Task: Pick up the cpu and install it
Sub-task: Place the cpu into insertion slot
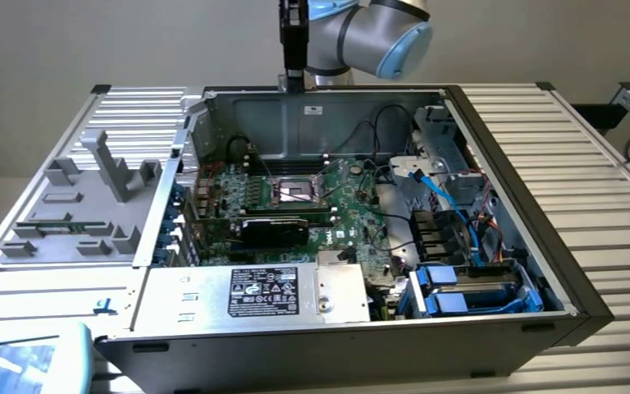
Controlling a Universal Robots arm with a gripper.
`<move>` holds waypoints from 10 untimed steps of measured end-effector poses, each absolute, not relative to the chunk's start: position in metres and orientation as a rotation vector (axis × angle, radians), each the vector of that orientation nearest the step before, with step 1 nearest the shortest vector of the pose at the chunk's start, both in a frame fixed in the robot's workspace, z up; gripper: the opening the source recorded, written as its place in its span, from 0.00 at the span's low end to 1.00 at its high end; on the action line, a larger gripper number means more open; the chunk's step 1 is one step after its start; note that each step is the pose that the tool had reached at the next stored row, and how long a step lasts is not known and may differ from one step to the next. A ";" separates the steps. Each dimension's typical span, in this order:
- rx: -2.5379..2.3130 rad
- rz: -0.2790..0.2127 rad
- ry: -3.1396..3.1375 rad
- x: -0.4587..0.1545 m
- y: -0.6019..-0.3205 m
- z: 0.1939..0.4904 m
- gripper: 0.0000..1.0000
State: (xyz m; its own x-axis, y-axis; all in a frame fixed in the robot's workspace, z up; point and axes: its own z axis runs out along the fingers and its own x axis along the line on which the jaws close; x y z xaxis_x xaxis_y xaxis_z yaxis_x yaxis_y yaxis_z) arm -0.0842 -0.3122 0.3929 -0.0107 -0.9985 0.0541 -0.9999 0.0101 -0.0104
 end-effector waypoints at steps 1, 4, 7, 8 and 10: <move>2.191 0.071 -2.206 -0.085 -0.312 0.393 0.55; 2.197 0.075 -2.197 -0.086 -0.312 0.393 0.55; 2.193 0.098 -2.179 -0.088 -0.310 0.391 0.55; 2.193 0.106 -2.172 -0.088 -0.309 0.391 0.55; 2.198 0.106 -2.167 -0.088 -0.309 0.391 0.55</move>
